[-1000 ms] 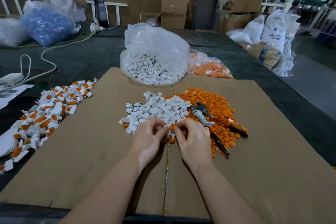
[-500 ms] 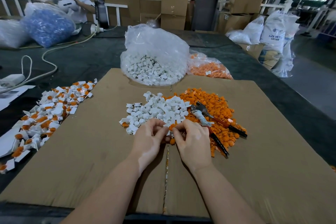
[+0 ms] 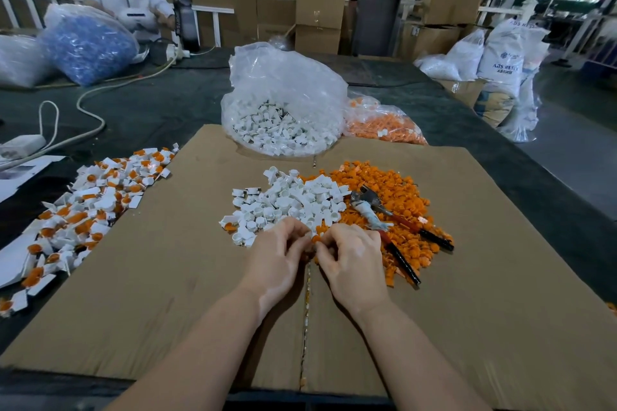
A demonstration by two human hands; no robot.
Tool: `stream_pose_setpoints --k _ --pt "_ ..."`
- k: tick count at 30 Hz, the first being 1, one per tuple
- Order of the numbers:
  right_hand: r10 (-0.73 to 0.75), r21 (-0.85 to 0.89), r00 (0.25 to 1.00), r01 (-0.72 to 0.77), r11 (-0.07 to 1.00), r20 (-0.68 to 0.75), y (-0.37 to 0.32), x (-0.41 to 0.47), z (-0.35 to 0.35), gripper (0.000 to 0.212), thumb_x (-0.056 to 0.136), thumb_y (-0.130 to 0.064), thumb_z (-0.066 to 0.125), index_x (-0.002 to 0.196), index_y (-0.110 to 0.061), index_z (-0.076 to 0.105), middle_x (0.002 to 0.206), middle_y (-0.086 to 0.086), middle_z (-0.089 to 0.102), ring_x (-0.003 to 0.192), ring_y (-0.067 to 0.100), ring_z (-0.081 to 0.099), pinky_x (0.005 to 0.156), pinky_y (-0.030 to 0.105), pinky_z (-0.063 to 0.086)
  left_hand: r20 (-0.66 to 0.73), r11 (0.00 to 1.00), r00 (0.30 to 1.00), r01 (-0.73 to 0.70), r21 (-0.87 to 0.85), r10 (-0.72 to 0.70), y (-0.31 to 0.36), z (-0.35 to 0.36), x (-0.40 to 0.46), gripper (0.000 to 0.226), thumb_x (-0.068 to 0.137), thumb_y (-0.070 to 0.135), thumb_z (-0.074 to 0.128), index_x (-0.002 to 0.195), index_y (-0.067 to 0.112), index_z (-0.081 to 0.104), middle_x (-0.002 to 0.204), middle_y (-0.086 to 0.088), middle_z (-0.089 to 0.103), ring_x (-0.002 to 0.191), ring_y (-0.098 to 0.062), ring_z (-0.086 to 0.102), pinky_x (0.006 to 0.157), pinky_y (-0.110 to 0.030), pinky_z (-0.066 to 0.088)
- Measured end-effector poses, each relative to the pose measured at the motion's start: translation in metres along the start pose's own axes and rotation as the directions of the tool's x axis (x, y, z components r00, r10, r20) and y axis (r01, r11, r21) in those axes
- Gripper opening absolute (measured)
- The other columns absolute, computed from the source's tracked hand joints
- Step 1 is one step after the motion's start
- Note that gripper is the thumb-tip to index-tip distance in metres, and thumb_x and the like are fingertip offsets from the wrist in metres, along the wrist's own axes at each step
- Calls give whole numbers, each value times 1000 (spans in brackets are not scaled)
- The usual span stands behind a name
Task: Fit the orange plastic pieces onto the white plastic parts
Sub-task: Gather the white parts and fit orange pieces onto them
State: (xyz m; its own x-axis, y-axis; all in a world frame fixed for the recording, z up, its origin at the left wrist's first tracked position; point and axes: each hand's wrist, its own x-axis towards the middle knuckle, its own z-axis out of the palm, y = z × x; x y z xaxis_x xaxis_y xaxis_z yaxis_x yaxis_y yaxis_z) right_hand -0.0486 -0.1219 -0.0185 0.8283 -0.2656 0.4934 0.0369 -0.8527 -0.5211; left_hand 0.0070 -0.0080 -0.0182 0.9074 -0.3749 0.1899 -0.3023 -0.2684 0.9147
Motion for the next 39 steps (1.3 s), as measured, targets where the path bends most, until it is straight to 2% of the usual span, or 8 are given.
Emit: stream_pose_setpoints --k 2,6,10,15,19,31,36,39 --pt "-3 -4 1000 3 1000 -7 0 0 0 18 79 -9 68 67 -13 55 64 -5 52 66 16 48 70 30 23 10 1000 1000 -6 10 6 -1 0 0 18 90 7 56 78 21 56 72 -3 63 71 -18 61 69 -24 48" --pt "-14 14 999 15 1000 -42 1 1 2 11 80 -14 71 72 -12 63 67 -8 58 67 12 50 69 25 19 -6 977 996 87 -194 -90 -1 -2 1 14 90 6 56 82 16 58 68 -1 61 58 -4 61 58 -10 45" --pt "-12 91 998 17 996 -55 0 1 1 7 79 -19 72 78 -15 67 74 -7 64 74 12 55 73 25 24 -36 977 994 96 -191 -104 -2 -1 3 10 91 7 54 89 16 57 71 2 59 53 4 57 55 -6 41" --pt "-41 137 997 49 989 -62 -1 1 0 23 75 -17 75 97 -16 68 84 -6 61 82 16 56 76 32 36 -47 975 992 106 -197 -118 -4 -1 3 10 91 7 53 89 15 58 72 -1 58 57 -2 57 59 -7 42" --pt "-66 134 997 71 988 -36 -3 2 -1 24 79 -14 71 102 -22 70 81 -5 57 83 17 53 75 31 35 -42 979 993 97 -179 -106 -3 -1 3 7 91 7 53 93 10 60 72 -4 58 59 -3 56 59 -7 42" --pt "-52 112 999 53 992 -11 -3 3 -4 19 80 -14 70 99 -17 72 82 1 59 85 19 54 77 36 39 -36 973 990 130 -190 -139 -2 0 4 4 88 13 60 85 14 60 72 -12 60 72 -23 57 74 -40 46" --pt "-58 100 998 59 993 -13 -3 4 -3 22 79 -13 71 101 -15 72 81 1 59 83 20 54 77 38 41 -36 977 989 134 -166 -142 -1 1 7 5 87 13 63 85 10 58 69 -11 57 66 -18 53 60 -20 41" --pt "-64 67 998 66 996 -20 -3 3 -7 26 78 -18 73 104 -13 70 87 2 63 88 22 57 80 38 42 -37 972 986 150 -179 -160 1 2 10 7 86 11 64 86 7 58 68 -11 58 65 -19 55 64 -24 43"
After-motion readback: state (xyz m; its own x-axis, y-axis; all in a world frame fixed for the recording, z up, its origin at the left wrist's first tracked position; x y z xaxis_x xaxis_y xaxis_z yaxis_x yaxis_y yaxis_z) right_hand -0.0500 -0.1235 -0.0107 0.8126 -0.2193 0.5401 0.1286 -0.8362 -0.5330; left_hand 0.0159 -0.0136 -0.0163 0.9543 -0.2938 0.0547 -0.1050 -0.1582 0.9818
